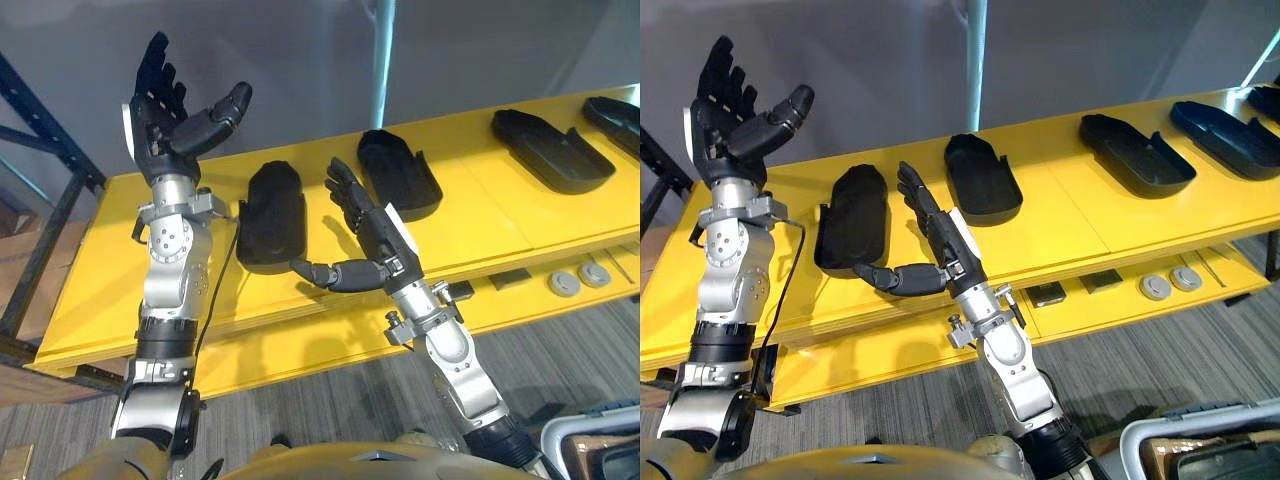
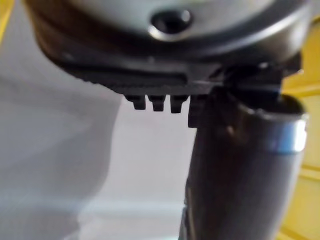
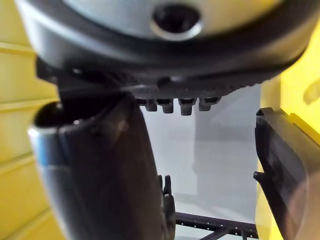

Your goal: Walk over and take three plastic housings, then place them on the shelf

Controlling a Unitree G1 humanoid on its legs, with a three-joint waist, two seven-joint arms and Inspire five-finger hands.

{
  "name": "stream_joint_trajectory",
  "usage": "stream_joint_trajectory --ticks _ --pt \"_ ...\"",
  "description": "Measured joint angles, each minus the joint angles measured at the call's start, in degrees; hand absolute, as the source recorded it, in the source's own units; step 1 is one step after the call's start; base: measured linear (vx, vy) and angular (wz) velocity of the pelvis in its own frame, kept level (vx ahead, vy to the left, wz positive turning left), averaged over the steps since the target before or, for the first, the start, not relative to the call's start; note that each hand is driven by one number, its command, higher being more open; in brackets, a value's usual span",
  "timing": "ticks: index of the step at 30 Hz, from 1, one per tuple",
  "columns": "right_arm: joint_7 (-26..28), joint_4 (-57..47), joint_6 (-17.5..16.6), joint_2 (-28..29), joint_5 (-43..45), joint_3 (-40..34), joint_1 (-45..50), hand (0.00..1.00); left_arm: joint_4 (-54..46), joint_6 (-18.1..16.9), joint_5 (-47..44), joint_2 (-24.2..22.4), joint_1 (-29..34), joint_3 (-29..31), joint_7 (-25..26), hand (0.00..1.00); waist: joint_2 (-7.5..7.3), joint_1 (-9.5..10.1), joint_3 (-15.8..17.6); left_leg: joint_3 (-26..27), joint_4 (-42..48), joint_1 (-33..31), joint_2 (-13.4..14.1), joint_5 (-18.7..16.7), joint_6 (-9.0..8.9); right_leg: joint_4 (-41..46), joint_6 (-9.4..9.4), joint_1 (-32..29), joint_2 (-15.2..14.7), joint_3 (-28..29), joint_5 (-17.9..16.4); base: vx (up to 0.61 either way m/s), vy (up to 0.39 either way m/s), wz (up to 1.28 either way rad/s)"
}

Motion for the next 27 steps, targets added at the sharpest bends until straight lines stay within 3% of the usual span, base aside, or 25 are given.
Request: stream_joint_trajectory --ticks 4,7,8,14,21,27 --pt "-4.1 2.4 2.0 0.0 -4.4 -0.2 0.4 1.0 -10.7 -0.4 0.4 -4.3 12.0 5.1 1.4 1.0 -0.62 0.84 -0.4 -1.4 -0.1 -1.1 0.0 0.3 -0.02 -0.9 0.02 0.4 0.2 -1.5 0.2 0.0 0.002 0.17" --pt "-7.5 2.5 2.5 0.4 -4.9 -1.8 1.4 1.0 -20.0 -3.8 -1.3 -9.6 23.0 5.6 -1.8 1.0 -0.92 2.61 -0.5 -2.3 -0.1 -1.2 0.0 0.3 -0.03 -1.3 0.03 1.2 0.3 -2.7 0.2 0.02 0.0 0.15" --pt "-10.0 1.6 2.5 3.6 -4.2 -8.7 2.3 1.0 -25.6 -6.3 -1.9 -14.8 36.3 5.9 -18.9 1.0 -2.49 4.78 -1.6 -3.2 -1.0 -0.9 0.0 0.9 -0.11 -1.9 0.09 2.3 0.5 -3.9 0.2 0.01 -0.001 0.06" --pt "-9.8 1.6 2.4 3.4 -4.2 -9.1 2.4 1.0 -25.6 -6.3 -2.1 -14.8 36.4 5.9 -19.0 1.0 -2.65 4.67 -1.1 -3.2 -0.8 -0.9 0.0 0.9 -0.11 -1.6 0.05 2.2 0.5 -3.9 0.2 0.0 0.0 0.0" --pt "-8.0 0.9 2.3 3.4 -4.2 -14.4 3.5 1.0 -25.4 -6.2 -9.0 -14.9 37.3 5.6 -22.5 1.0 -3.01 4.56 2.5 -2.9 0.3 -2.2 0.1 0.8 0.24 1.5 -0.53 -0.4 -0.2 -2.7 -0.6 -0.04 0.005 -0.04" --pt "-2.6 -3.7 1.8 1.7 -6.7 -17.6 5.2 1.0 -25.3 -5.6 -14.8 -14.9 38.1 4.8 -26.2 1.0 -3.34 4.46 3.6 -1.4 0.2 -3.1 0.3 1.2 0.18 2.1 -0.44 -2.7 -0.2 -1.1 -0.5 -0.02 0.0 -0.11"
